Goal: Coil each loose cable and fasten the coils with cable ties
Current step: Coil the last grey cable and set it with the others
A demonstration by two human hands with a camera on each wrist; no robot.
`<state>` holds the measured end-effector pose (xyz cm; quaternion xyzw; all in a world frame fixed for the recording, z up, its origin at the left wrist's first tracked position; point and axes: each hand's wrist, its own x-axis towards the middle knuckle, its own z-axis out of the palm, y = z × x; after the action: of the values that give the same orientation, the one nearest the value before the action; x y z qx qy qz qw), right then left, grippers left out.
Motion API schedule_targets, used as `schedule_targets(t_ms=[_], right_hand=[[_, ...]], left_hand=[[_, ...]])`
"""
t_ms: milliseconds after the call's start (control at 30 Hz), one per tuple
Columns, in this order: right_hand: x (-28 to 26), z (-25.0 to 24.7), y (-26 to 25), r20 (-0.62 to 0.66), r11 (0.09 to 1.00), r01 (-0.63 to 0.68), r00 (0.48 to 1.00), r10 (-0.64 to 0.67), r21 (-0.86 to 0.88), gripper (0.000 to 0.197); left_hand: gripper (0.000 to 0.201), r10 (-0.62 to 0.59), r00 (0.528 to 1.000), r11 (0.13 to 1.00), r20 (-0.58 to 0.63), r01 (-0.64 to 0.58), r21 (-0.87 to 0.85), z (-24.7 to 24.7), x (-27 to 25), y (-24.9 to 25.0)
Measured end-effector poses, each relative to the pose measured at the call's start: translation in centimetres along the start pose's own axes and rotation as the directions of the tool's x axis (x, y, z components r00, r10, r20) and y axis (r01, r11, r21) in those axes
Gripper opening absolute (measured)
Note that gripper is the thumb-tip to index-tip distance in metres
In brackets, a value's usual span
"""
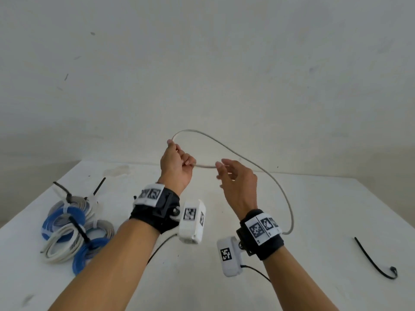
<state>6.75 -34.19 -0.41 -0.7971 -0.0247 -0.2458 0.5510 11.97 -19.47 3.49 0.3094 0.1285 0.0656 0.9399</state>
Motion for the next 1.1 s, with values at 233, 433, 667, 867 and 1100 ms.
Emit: schedule_targets(t_ms=[233, 433, 667, 867, 1100], right_hand=[[1.6, 2.8, 0.4, -0.102, 0.984, 0.047, 0.994, -0.03, 0.171, 0.03], [2.3, 4.1, 3.9, 0.009, 0.994, 0.108, 0.994, -0.108, 0.037, 0.019], [2.3, 4.6, 5.4, 0.084, 0.966, 0.241, 0.969, -0.233, -0.094, 0.023], [2.5, 3.5, 4.9, 0.204, 0.89, 0.434, 0.892, -0.403, -0.142, 0.029], [1.7, 4.3, 3.9, 0.269, 0.906, 0.419, 0.881, -0.389, -0.062, 0.026]], left_hand=[[0.025, 0.067, 0.995, 0.966, 0.075, -0.083, 0.247, -2.3, -0.1, -3.6], [0.024, 0.112, 0.958, 0.862, 0.264, -0.225, 0.454, -4.6, 0.8, -4.0], [0.028, -0.007, 0.954, 0.839, 0.3, -0.157, 0.521, -6.6, 0.8, -2.9], [0.032, -0.324, 0.894, 0.723, 0.31, 0.023, 0.691, -7.0, 1.2, -0.8], [0.042, -0.347, 0.902, 0.511, 0.257, -0.048, 0.858, -6.4, 0.6, -1.0]])
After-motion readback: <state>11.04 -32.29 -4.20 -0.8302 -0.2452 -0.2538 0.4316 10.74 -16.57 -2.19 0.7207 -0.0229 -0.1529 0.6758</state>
